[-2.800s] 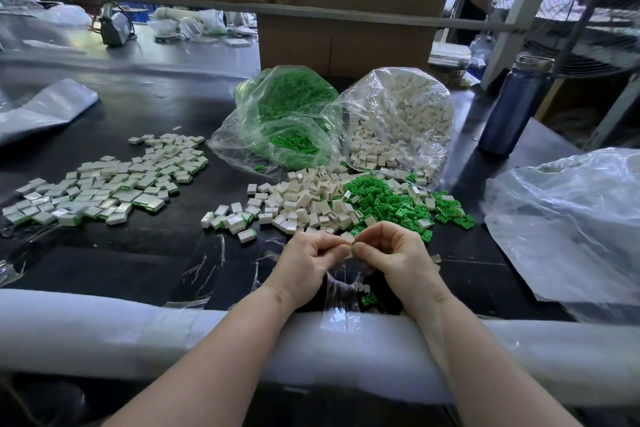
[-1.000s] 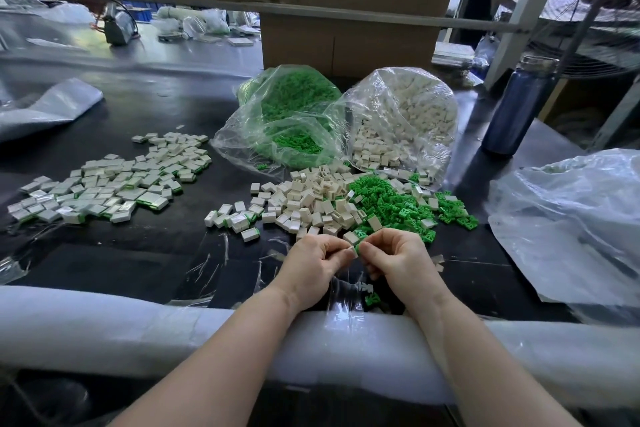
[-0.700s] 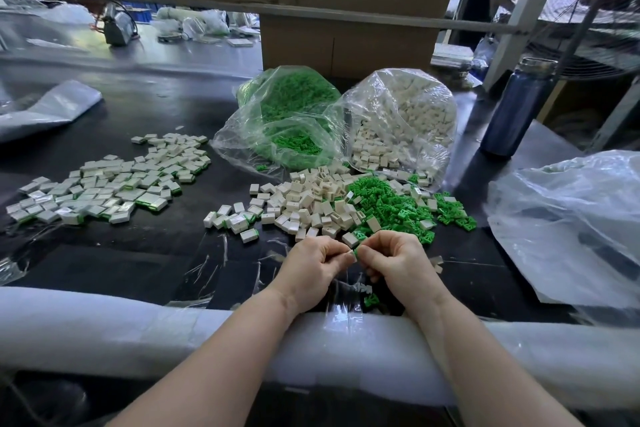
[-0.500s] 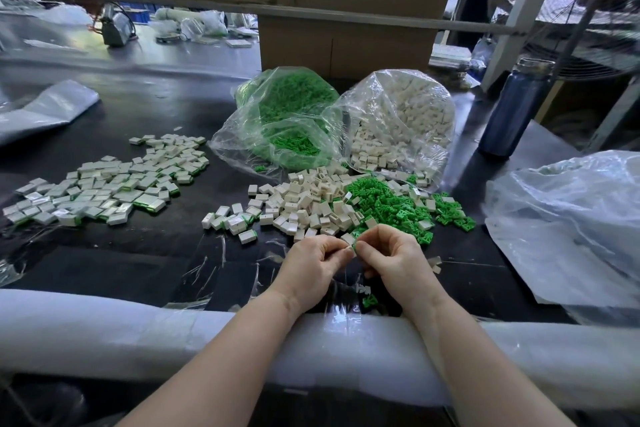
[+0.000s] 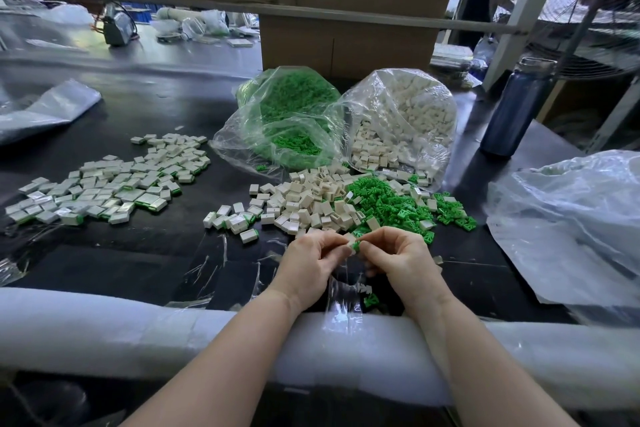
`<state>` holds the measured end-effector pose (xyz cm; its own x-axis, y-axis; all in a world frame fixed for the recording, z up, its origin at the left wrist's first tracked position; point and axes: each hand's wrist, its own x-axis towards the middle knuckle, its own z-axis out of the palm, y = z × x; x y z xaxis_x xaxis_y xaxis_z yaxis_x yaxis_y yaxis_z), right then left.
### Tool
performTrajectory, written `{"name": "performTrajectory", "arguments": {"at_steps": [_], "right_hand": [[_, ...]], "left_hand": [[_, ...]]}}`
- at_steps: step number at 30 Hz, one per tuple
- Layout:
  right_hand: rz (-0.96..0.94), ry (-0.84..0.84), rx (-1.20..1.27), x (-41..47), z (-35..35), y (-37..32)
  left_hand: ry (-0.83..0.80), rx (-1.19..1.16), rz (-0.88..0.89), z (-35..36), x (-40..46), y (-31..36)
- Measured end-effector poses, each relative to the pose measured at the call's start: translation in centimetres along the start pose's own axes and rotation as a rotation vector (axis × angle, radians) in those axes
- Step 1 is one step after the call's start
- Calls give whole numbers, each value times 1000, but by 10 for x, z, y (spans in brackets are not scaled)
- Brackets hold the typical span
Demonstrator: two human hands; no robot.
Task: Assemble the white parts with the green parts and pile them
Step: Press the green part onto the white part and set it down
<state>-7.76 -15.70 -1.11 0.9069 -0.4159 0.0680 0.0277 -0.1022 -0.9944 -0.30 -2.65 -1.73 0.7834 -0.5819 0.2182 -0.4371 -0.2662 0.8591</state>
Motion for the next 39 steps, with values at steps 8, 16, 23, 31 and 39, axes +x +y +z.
{"name": "performTrajectory", "arguments": {"at_steps": [8,16,23,31,39], "right_hand": [[8,-18,-108,0,4,-2],[29,-7,-129,0,3,-2],[34,-33,-119,0,2,0],[14,-50,-218,1,3,2],[-20,-3,3,1,1,4]], "left_hand": [[-40,-11,-36,-1,0,2],[-37,42,26,0,0,1],[-48,67,24,-1,1,-1],[-104,195,48,0,0,0],[-38,-86,-33,1,0,5]]}}
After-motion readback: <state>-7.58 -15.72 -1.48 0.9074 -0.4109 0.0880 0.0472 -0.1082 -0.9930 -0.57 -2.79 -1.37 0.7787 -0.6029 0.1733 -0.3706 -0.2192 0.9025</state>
